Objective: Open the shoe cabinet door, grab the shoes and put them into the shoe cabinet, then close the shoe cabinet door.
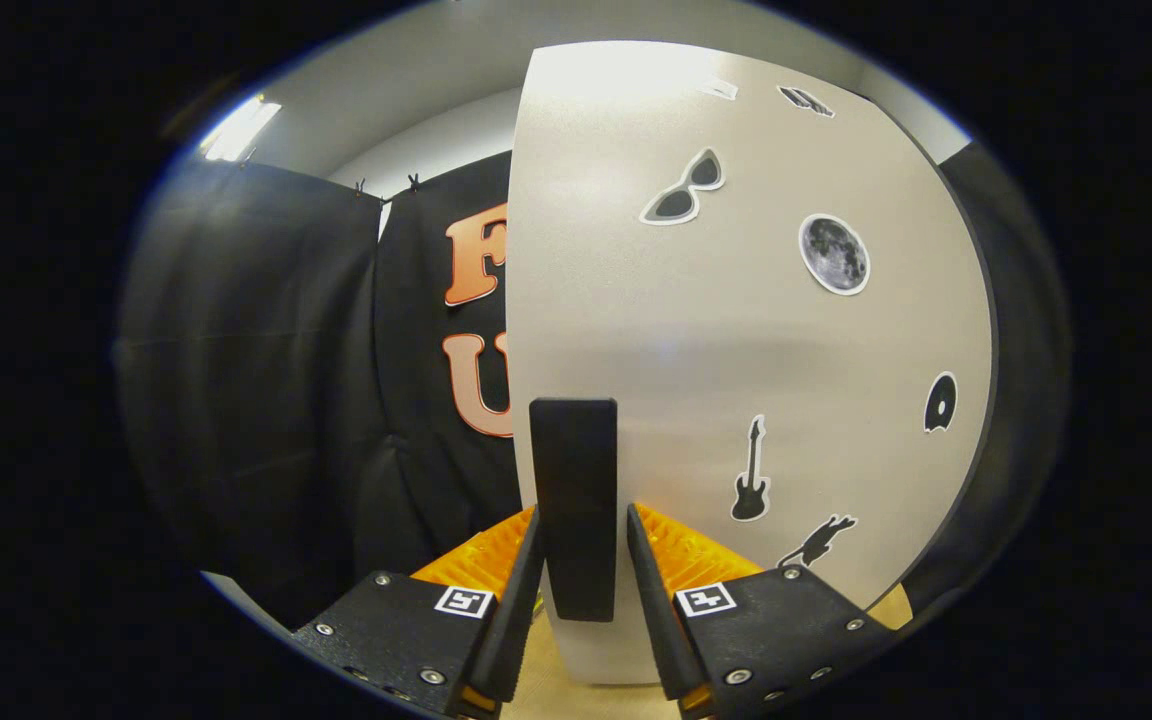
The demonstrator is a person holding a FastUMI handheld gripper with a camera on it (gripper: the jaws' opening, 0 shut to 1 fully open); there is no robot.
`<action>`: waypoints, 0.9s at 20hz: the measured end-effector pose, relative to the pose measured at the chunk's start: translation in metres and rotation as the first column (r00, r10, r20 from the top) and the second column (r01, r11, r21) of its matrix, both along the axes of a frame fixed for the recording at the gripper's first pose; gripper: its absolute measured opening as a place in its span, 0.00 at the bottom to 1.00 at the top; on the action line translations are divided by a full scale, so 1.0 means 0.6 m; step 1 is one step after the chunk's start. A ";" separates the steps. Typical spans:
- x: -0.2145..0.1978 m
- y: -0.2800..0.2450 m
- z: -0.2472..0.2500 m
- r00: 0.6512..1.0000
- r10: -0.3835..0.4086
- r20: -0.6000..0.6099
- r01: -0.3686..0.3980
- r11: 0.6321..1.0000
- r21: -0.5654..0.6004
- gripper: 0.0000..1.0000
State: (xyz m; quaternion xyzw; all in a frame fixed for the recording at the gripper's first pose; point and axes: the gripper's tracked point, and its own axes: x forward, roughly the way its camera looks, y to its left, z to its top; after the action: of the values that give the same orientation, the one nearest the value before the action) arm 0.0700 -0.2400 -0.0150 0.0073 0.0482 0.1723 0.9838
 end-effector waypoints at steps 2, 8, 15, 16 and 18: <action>0.003 0.001 -0.003 1.000 -0.007 0.010 0.007 1.000 -0.019 0.55; 0.007 0.009 -0.007 0.999 -0.029 0.027 0.030 0.999 -0.044 0.61; -0.014 0.008 -0.010 1.000 -0.031 0.003 0.031 0.999 -0.028 0.67; -0.030 -0.002 -0.004 0.999 -0.044 0.021 0.044 0.999 -0.029 0.68; -0.078 -0.025 0.005 0.997 -0.066 0.043 0.067 0.997 -0.036 0.68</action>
State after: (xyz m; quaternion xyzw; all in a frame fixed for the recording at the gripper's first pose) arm 0.0229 -0.2553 -0.0120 -0.0131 0.0306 0.1387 0.9898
